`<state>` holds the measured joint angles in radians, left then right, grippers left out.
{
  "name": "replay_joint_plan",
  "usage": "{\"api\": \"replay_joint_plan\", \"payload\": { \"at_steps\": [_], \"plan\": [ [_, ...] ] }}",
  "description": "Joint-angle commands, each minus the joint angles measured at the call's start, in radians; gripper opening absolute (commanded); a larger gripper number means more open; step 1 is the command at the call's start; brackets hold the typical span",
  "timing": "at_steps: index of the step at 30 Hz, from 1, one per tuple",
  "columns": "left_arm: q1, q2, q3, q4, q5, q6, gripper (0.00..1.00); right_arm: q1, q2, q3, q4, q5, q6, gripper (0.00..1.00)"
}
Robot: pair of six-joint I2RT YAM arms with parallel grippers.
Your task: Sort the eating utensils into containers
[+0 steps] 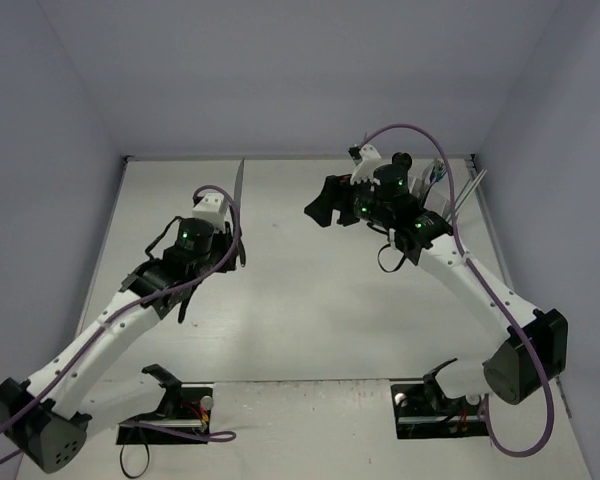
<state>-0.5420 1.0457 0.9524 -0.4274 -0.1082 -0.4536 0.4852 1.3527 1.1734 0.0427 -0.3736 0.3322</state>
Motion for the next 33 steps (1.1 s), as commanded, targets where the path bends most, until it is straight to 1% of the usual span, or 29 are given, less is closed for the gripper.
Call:
{"api": "replay_joint_plan", "payload": {
  "at_steps": [1, 6, 12, 16, 19, 20, 21, 25, 27, 28, 29, 31, 32, 33],
  "plan": [
    [-0.037, -0.089, 0.018, 0.124, 0.097, 0.093, 0.00, 0.086, 0.030, 0.134, 0.072, -0.051, 0.045, 0.73],
    [-0.093, -0.125, 0.049, 0.159, 0.173, 0.135, 0.00, 0.148, 0.083, 0.232, 0.079, -0.062, 0.060, 0.72],
    [-0.139, -0.123, 0.045, 0.197, 0.194, 0.145, 0.00, 0.185, 0.139, 0.318, 0.091, -0.060, 0.068, 0.70],
    [-0.151, -0.122, 0.037, 0.222, 0.206, 0.146, 0.00, 0.186, 0.174, 0.347, 0.097, -0.054, 0.065, 0.63],
    [-0.155, -0.116, 0.041, 0.226, 0.210, 0.148, 0.00, 0.185, 0.204, 0.359, 0.101, -0.064, 0.071, 0.51],
    [-0.156, -0.113, 0.042, 0.227, 0.209, 0.150, 0.00, 0.186, 0.211, 0.361, 0.102, -0.064, 0.073, 0.44],
    [-0.157, -0.110, 0.042, 0.228, 0.208, 0.151, 0.00, 0.187, 0.216, 0.362, 0.104, -0.065, 0.074, 0.34],
    [-0.161, -0.098, 0.039, 0.223, 0.193, 0.154, 0.00, 0.185, 0.214, 0.352, 0.106, -0.038, 0.064, 0.08],
    [-0.161, -0.085, 0.037, 0.216, 0.179, 0.149, 0.00, 0.183, 0.210, 0.346, 0.105, -0.018, 0.058, 0.00],
    [-0.161, -0.076, 0.037, 0.211, 0.167, 0.145, 0.00, 0.181, 0.209, 0.344, 0.106, -0.013, 0.053, 0.00],
    [-0.161, -0.063, 0.037, 0.206, 0.159, 0.140, 0.03, 0.178, 0.210, 0.343, 0.106, -0.009, 0.048, 0.00],
    [-0.159, -0.038, 0.038, 0.194, 0.130, 0.123, 0.18, 0.167, 0.214, 0.342, 0.105, -0.007, 0.039, 0.00],
    [-0.158, -0.029, 0.041, 0.186, 0.123, 0.119, 0.33, 0.157, 0.216, 0.342, 0.104, -0.002, 0.031, 0.00],
    [-0.158, -0.021, 0.044, 0.177, 0.119, 0.116, 0.51, 0.146, 0.218, 0.342, 0.103, 0.005, 0.021, 0.00]
  ]
}}
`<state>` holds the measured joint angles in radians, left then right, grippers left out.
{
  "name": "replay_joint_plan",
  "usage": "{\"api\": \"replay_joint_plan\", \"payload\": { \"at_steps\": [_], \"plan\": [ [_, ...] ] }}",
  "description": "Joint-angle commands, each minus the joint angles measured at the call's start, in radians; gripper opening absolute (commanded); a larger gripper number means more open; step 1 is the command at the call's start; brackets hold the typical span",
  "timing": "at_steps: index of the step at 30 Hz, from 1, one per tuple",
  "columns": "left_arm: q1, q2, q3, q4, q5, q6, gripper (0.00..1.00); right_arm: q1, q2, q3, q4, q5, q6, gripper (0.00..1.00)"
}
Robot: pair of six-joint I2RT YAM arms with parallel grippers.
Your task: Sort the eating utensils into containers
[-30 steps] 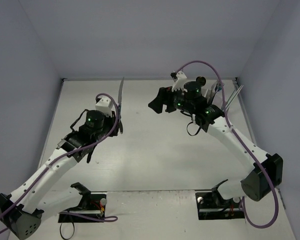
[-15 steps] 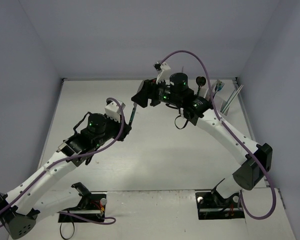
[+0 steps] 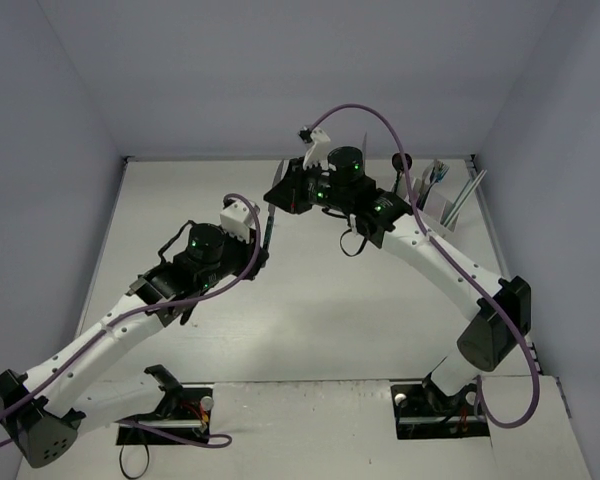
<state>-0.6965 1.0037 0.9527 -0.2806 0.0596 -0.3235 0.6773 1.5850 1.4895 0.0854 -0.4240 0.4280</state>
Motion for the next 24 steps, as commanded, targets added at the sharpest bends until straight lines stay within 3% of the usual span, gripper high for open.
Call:
{"api": "replay_joint_plan", "payload": {
  "at_steps": [1, 4, 8, 13, 17, 24],
  "plan": [
    [-0.002, 0.034, 0.051, 0.016, -0.083, -0.018, 0.62, -0.062, -0.011, 0.027, 0.060, 0.057, -0.082, 0.00],
    [0.003, 0.072, 0.088, -0.050, -0.183, -0.023, 0.79, -0.125, 0.000, 0.034, 0.060, 0.059, -0.100, 0.00],
    [0.039, 0.110, 0.159, -0.193, -0.306, -0.025, 0.92, -0.230, 0.043, 0.080, 0.060, 0.095, -0.141, 0.00],
    [0.211, 0.100, 0.180, -0.266, -0.259, -0.028, 0.97, -0.399, 0.125, 0.190, 0.059, 0.198, -0.235, 0.00],
    [0.364, 0.071, 0.134, -0.278, -0.174, -0.021, 0.97, -0.448, 0.202, 0.264, 0.060, 0.248, -0.277, 0.00],
    [0.450, 0.032, 0.026, -0.276, -0.138, -0.031, 0.97, -0.509, 0.361, 0.375, 0.060, 0.270, -0.298, 0.00]
  ]
}}
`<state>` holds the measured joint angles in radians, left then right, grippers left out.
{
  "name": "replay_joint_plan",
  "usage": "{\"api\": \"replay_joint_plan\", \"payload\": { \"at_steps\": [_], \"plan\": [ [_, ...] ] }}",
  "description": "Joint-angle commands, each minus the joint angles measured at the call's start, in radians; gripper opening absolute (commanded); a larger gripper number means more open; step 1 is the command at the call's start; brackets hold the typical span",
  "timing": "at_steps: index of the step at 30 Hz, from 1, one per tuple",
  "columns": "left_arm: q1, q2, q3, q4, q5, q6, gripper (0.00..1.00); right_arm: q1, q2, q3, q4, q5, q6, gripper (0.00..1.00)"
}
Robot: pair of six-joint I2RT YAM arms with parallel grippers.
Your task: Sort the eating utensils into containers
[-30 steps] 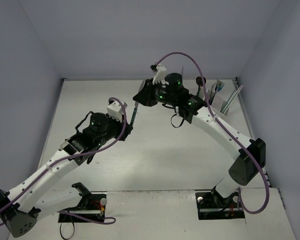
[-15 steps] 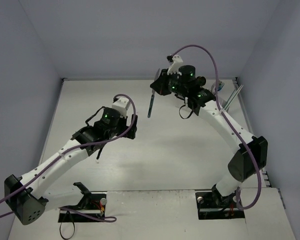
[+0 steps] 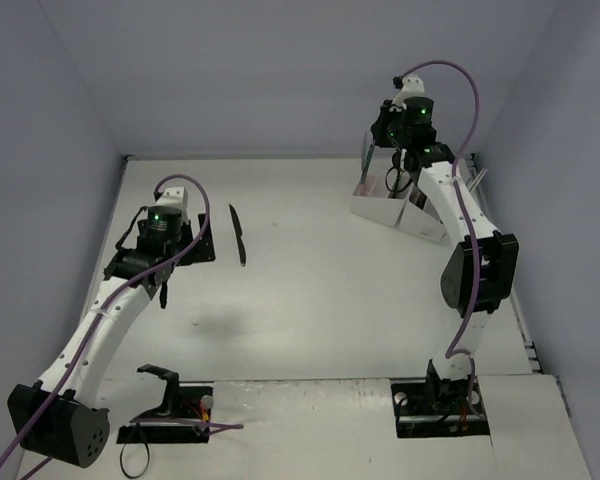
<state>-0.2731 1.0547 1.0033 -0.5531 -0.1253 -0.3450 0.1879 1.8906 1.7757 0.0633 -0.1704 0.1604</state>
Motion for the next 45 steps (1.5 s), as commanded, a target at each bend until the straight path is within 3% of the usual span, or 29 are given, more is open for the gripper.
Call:
{"api": "replay_joint_plan", "payload": {
  "at_steps": [1, 18, 25, 36, 40, 45],
  "plan": [
    [0.029, -0.019, -0.026, -0.002, 0.044, -0.011, 0.97, -0.026, 0.082, 0.102, 0.083, 0.005, -0.029, 0.00],
    [0.049, 0.008, -0.031, 0.025, 0.125, -0.014, 0.97, -0.042, 0.277, 0.141, 0.082, -0.093, -0.064, 0.00],
    [0.052, 0.020, -0.037, 0.031, 0.165, -0.015, 0.97, -0.041, 0.285, 0.108, 0.082, -0.120, -0.078, 0.15],
    [0.054, 0.049, -0.037, 0.037, 0.192, -0.027, 0.97, -0.041, 0.183, 0.039, 0.082, -0.057, -0.061, 0.23],
    [0.045, 0.107, -0.021, 0.048, 0.222, -0.085, 0.97, -0.036, 0.051, -0.029, 0.081, -0.023, -0.051, 0.44],
    [0.013, 0.242, 0.042, 0.046, 0.169, -0.216, 0.97, -0.033, -0.160, -0.199, 0.081, 0.013, 0.015, 0.57]
  ]
}}
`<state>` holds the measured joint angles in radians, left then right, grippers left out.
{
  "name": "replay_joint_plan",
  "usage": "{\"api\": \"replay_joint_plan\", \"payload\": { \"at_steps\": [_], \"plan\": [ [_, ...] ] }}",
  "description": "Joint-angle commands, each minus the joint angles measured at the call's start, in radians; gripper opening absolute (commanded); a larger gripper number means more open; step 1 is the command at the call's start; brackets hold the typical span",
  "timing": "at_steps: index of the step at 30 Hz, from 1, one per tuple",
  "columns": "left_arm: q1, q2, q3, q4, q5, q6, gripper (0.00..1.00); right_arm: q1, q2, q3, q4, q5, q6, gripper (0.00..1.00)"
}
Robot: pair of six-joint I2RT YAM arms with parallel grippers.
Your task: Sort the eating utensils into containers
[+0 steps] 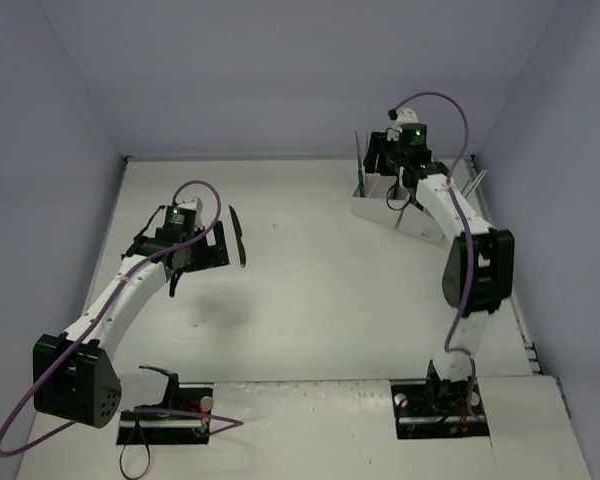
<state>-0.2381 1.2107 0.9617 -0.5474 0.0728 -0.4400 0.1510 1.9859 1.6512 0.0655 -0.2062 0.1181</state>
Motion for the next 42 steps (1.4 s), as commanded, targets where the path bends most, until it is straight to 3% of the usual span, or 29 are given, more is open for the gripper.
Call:
{"api": "replay_joint_plan", "payload": {
  "at_steps": [1, 10, 15, 22, 37, 42],
  "plan": [
    [-0.028, 0.118, 0.105, 0.040, -0.040, -0.137, 0.97, 0.005, -0.294, -0.114, 0.080, 0.053, 0.070, 0.59],
    [-0.055, 0.449, 0.401, -0.015, -0.137, -0.191, 0.88, 0.005, -0.649, -0.461, 0.080, 0.084, 0.141, 0.66],
    [-0.056, 0.631, 0.535, -0.065, -0.165, -0.193, 0.74, 0.005, -0.769, -0.558, 0.082, 0.061, 0.159, 0.67],
    [-0.066, 0.746, 0.620, -0.091, -0.176, -0.204, 0.51, 0.004, -0.795, -0.605, 0.082, -0.006, 0.187, 0.69],
    [-0.078, 0.878, 0.693, -0.126, -0.197, -0.219, 0.46, 0.004, -0.812, -0.637, 0.082, -0.018, 0.180, 0.70],
    [-0.074, 0.909, 0.714, -0.140, -0.214, -0.221, 0.36, 0.005, -0.818, -0.646, 0.081, -0.019, 0.178, 0.71]
  ]
}}
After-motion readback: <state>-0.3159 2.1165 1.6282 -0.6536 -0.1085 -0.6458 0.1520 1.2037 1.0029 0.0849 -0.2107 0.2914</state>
